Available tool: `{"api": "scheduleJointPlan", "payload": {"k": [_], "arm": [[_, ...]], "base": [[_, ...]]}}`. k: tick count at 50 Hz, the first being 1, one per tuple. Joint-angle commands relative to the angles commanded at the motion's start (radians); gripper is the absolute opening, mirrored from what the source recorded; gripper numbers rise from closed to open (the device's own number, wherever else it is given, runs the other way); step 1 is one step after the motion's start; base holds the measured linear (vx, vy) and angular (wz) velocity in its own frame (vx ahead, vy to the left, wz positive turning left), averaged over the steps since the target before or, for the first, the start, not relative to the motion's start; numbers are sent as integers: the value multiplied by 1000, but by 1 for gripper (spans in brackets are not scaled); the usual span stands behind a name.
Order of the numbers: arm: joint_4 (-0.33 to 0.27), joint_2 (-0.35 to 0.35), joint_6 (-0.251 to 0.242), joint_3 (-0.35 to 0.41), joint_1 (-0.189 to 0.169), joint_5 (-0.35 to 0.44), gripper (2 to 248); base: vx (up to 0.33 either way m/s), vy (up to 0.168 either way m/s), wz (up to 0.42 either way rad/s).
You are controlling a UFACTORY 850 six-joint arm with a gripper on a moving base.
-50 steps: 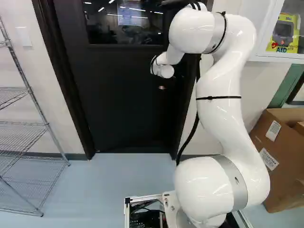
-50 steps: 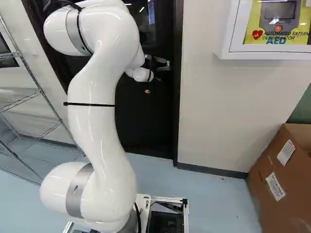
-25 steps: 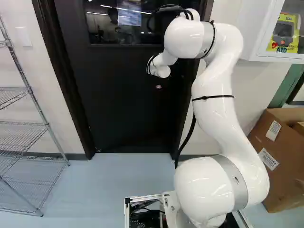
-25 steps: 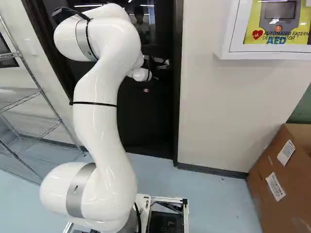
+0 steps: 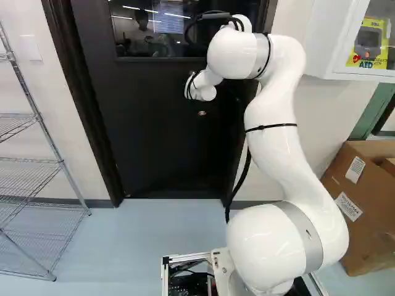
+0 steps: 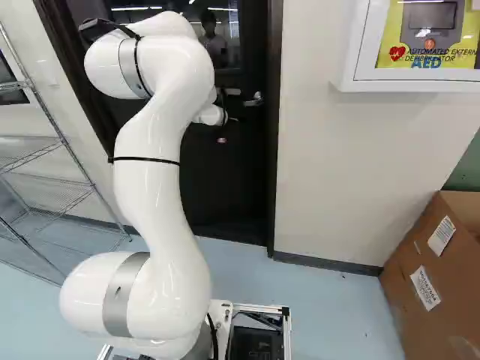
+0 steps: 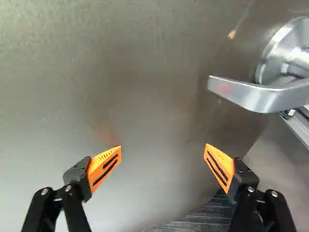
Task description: Open the door and move inside
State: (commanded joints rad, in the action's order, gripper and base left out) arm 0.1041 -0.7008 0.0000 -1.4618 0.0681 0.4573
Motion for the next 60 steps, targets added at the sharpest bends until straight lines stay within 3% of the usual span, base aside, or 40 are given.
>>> {"api": "scheduleJointPlan", "payload": {"k": [11,31,60], "arm": [[-71,-47,0,-64,13,-8,247],[-82,-133,0,-183,9,-9,247],[-82,-10,0,-13,-20,-9,247]], "base": [[0,0,0],[0,0,0],[0,0,0]]}}
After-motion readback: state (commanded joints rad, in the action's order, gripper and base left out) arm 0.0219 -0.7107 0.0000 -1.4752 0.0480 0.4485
